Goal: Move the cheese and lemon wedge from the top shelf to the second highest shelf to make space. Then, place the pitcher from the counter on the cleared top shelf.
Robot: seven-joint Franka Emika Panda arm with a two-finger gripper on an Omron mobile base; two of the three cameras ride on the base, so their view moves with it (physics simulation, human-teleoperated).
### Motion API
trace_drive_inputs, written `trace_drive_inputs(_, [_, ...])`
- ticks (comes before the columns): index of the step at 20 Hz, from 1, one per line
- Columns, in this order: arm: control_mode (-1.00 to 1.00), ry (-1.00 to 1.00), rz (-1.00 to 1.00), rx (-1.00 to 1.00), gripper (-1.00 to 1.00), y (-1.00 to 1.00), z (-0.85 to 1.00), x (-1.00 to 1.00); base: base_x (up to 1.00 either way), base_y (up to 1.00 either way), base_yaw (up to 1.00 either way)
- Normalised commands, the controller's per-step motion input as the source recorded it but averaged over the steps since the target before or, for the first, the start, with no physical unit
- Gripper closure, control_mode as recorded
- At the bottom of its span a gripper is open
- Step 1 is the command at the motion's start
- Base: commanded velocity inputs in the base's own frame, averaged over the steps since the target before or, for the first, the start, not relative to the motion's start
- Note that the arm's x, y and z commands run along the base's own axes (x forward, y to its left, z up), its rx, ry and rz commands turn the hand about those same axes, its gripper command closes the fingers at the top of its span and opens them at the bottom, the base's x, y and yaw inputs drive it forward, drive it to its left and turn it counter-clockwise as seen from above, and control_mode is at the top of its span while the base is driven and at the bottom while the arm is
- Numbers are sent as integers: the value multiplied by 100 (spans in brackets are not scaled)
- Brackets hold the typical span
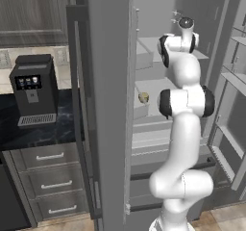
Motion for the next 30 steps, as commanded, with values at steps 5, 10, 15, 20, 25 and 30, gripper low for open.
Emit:
trace_drive_inputs(5, [-100, -2, 5, -9, 100, 43, 0, -68, 0, 0, 0])
trace_drive_inputs(10, [-100, -1, 6, -10, 100, 46, 0, -97, 0, 0, 0])
trace_drive_inputs(15, [-100, -4, 8, -7, 100, 50, 0, -100, 0, 0, 0])
trace_drive_inputs(20, [-100, -3, 7, -2, 100, 54, 2, -100, 0, 0, 0])
trace_drive_inputs(25, [-100, 0, 5, 0, 100, 26, 0, -100, 0, 0, 0])
trace_drive_inputs(30, [-100, 2, 1, 0, 100, 1, 0, -100, 0, 0, 0])
